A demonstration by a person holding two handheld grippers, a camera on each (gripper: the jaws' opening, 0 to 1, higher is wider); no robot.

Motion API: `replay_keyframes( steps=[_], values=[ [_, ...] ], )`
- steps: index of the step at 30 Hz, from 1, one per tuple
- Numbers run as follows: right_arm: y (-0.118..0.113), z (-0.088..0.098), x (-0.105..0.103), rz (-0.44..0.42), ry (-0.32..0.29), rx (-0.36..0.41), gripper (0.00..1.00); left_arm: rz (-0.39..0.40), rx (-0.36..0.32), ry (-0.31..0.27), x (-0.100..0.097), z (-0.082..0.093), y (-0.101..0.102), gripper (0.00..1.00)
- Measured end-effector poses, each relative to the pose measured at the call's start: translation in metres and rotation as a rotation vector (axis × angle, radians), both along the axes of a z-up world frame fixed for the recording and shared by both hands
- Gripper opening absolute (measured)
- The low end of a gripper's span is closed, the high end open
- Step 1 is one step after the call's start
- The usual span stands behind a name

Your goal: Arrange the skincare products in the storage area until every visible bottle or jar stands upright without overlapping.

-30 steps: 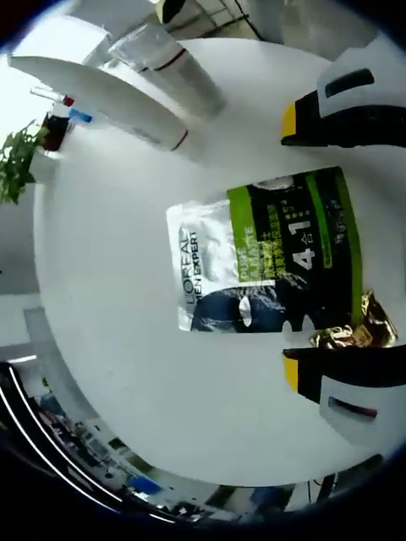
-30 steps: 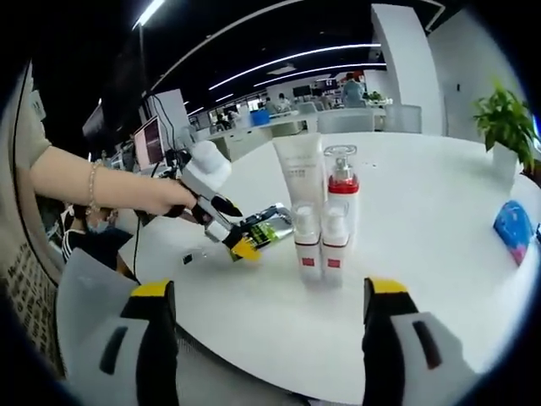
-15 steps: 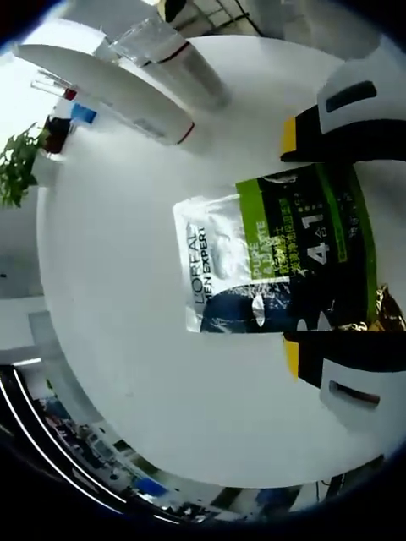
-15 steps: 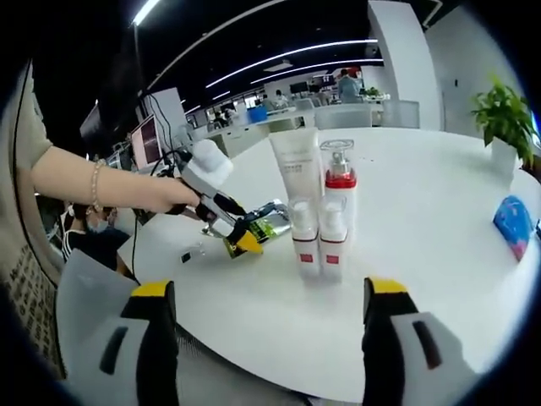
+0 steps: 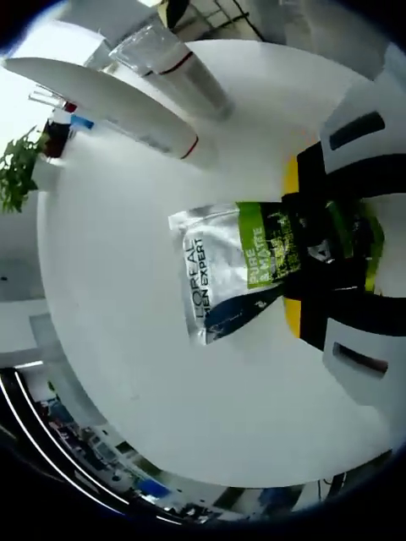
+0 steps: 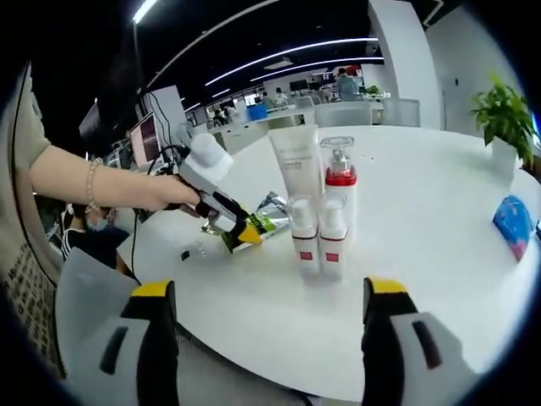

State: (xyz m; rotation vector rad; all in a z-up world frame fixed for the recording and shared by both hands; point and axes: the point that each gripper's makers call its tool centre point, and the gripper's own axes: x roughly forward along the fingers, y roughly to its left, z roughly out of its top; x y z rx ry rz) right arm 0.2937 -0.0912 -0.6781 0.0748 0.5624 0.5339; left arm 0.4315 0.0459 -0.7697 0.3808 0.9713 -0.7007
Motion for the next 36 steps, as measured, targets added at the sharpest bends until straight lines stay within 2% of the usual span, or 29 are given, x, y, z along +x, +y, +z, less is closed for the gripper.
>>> replay_keyframes(
  steps=[3,5,15,20,30,36],
  values=[
    [0.000,0.000,0.000,-0.001,0.002,0.000,0.91,0.020,-0.013,0.011,0.000,0.000,0.005,0.14],
    [0.000,0.000,0.000,-0.001,0.001,-0.001,0.91,0.053,-0.040,0.025,0.000,0.000,0.006,0.11],
    [0.002,0.001,-0.001,0.010,-0.003,0.004,0.91,0.102,-0.132,0.054,-0.018,0.009,0.008,0.09],
    [0.006,0.002,-0.002,0.037,0.003,0.019,0.91,0.128,-0.198,0.036,-0.027,0.028,0.007,0.10],
    [0.009,0.009,-0.004,0.054,-0.013,0.046,0.89,0.136,-0.265,-0.024,-0.042,0.061,0.007,0.10],
    [0.021,0.023,-0.007,0.084,-0.023,0.097,0.88,0.128,-0.294,-0.063,-0.052,0.076,0.010,0.11]
  ],
)
